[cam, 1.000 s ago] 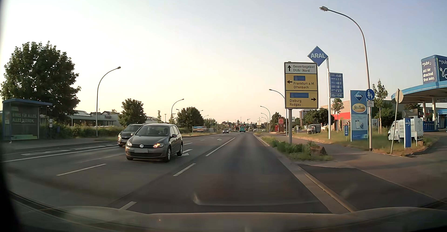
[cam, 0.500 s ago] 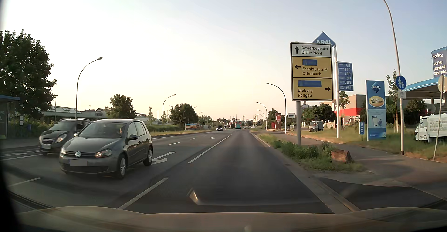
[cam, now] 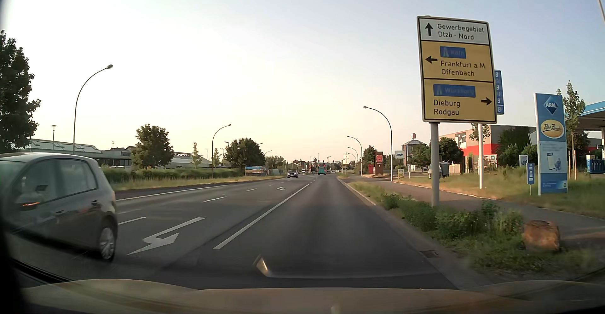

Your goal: Follow the waypoints while adhering to traffic rules and regulations

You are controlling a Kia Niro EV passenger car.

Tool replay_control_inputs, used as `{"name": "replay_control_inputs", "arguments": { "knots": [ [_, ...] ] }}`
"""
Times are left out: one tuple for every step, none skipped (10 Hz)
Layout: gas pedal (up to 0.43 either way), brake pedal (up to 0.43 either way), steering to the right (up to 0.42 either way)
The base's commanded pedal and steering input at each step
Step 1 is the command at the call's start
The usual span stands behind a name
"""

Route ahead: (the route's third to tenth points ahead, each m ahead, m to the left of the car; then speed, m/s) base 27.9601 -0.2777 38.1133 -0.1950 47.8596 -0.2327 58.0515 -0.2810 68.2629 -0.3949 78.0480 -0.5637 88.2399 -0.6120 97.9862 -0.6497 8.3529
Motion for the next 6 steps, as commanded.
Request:
{"name": "replay_control_inputs", "arguments": {
  "knots": [
    [0.24, 0.024, 0.004],
    [0.24, 0.024, 0.005],
    [0.24, 0.024, 0.005],
    [0.24, 0.024, 0.005],
    [0.24, 0.03, 0.004],
    [0.24, 0.024, 0.004]
  ]
}}
